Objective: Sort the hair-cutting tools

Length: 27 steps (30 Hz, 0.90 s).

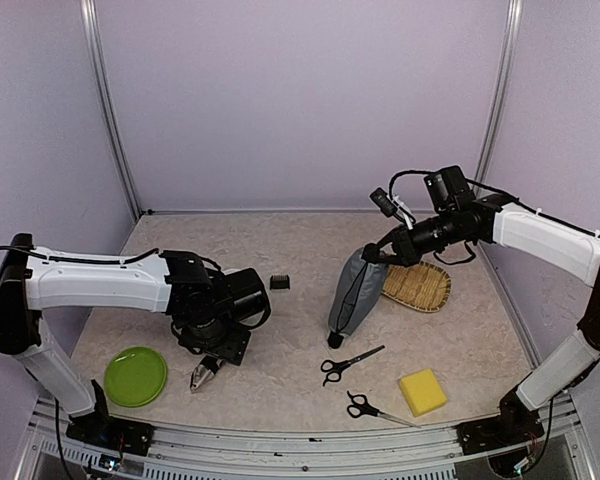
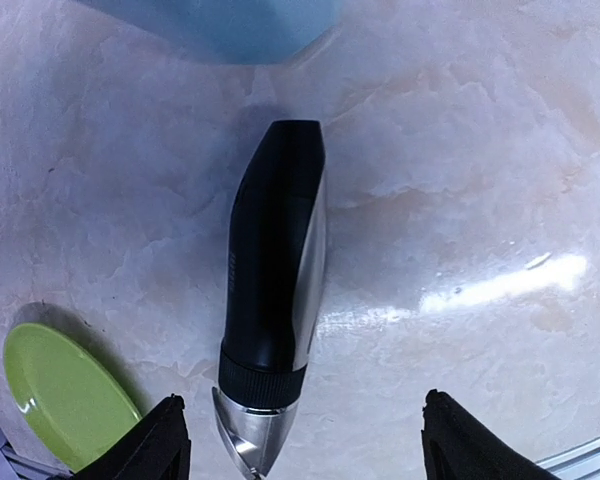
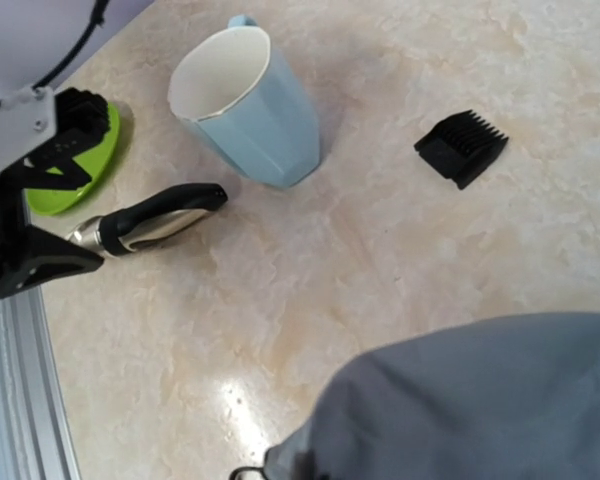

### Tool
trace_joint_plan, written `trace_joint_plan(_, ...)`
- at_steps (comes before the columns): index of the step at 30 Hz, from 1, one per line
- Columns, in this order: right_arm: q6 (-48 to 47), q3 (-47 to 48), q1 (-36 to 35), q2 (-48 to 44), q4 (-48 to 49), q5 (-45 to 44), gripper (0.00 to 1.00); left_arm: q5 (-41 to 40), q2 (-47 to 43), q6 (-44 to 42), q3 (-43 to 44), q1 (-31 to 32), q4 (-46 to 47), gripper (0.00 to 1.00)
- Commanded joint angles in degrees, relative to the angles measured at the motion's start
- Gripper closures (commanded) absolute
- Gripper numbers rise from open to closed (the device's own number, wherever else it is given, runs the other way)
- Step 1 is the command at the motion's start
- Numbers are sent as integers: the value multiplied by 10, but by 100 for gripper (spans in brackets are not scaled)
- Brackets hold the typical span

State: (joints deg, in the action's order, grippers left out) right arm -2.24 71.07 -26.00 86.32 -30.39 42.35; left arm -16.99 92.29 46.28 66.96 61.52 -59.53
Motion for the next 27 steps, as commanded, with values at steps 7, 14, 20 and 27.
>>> trace_joint_plan(7, -2, -17, 9, -33, 11, 8, 100, 4, 23, -44, -80, -49, 102, 31)
trace_joint_plan(14, -1, -15, 11, -29, 11, 14, 100, 8, 43, -64, -107, -68, 147, 41)
trace_joint_plan(20, -1, -17, 12, -27, 12, 18, 100, 23, 67, -68, -124, -67, 165, 43)
trace_joint_plan(27, 0, -11, 12, -21, 9, 22, 100, 27, 59, -53, -126, -50, 155, 60)
